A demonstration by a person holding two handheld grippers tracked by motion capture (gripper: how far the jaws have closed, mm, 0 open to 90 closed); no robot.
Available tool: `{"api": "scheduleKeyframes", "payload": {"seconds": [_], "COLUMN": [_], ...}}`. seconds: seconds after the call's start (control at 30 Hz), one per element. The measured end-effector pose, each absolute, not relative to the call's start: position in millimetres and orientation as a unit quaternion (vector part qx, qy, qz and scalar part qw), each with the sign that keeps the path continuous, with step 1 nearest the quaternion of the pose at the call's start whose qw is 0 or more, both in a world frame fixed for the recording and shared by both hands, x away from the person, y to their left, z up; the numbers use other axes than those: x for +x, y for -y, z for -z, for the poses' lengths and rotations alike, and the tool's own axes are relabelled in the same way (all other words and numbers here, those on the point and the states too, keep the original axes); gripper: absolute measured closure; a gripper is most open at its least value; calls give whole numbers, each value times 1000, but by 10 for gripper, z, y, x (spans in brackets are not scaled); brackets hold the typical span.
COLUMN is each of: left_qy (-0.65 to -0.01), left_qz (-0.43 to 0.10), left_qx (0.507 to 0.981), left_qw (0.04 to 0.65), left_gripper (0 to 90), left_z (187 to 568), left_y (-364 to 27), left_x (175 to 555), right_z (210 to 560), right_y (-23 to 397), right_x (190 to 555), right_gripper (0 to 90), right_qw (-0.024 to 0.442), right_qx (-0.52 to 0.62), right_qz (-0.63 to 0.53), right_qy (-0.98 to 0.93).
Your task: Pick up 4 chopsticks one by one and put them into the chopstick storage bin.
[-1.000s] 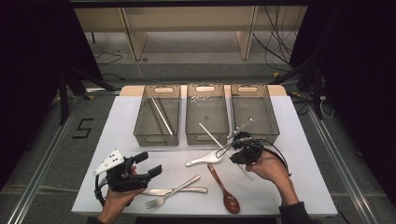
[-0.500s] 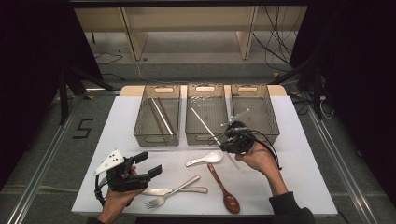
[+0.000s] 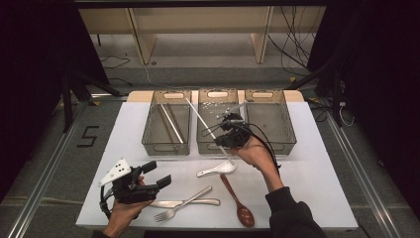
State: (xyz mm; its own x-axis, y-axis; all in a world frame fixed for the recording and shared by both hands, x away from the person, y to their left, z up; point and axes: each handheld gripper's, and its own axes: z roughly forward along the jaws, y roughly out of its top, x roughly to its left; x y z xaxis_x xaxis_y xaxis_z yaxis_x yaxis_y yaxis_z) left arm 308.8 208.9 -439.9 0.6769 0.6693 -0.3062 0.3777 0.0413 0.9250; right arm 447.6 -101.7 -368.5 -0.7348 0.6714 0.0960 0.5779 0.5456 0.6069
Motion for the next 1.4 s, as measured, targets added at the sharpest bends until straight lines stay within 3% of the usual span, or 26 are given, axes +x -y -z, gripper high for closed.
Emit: {"api": "scheduleKeyframes", "payload": {"seconds": [0.87,1.4], "left_qy": [-382,-381], "left_qz": [-118,-117], "left_qx": [682,681], "left_qw": [612,614], "left_gripper": [161,161], "left_z": [4396,4394], "left_y": [-2093,-2097], "left_x": [3088,3088], "right_z": [3559,3535], "right_y": [371,69], "right_x": [4972,5139], "right_gripper": [850,850], "right_qw": [40,44], "right_qx": [382,396], "right_qz": [-374,-388], "right_qy": [-844,-831]}}
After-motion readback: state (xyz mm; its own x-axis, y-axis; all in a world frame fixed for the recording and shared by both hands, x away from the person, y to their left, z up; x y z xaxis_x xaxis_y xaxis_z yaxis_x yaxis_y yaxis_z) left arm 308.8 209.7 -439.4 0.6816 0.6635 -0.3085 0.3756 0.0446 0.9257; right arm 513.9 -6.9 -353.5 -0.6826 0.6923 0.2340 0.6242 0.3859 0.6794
